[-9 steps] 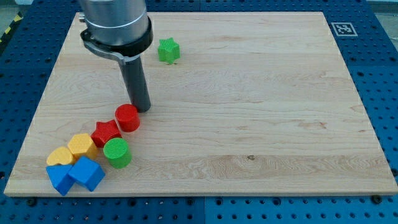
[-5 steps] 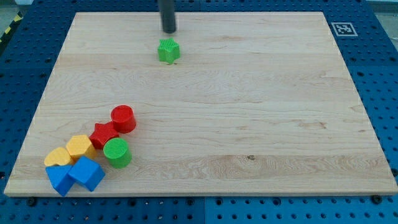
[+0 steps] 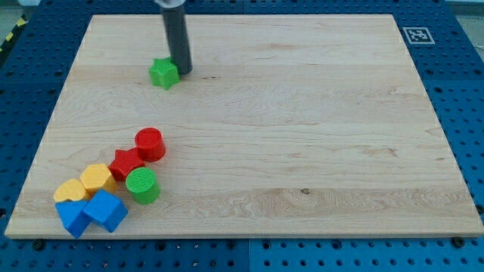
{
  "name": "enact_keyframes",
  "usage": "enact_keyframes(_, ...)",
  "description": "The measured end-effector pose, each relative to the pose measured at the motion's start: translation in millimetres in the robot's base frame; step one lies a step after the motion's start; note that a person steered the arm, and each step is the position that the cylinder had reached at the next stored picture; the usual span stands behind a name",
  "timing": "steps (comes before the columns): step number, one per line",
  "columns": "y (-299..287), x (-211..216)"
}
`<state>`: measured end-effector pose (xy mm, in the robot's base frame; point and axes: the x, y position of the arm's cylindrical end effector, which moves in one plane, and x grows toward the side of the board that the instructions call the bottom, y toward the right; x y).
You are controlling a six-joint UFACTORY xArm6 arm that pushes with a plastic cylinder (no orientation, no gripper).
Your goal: Push the green star into the yellow hexagon
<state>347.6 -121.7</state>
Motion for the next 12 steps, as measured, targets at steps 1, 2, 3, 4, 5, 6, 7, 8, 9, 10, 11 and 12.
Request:
enact_keyframes(1,-16,1)
enact_keyframes(2,-18,1)
enact_keyframes(3,-26,1)
enact_keyframes(4,-56,3)
enact_keyframes(5,-78,21)
enact_keyframes(6,-87,58)
enact_keyframes(7,-92,84)
enact_keyframes(8,-105,99)
enact_keyframes(9,-123,99)
enact_keyframes(10,-131,101)
enact_keyframes(11,-124,131)
enact_keyframes(12,-101,158)
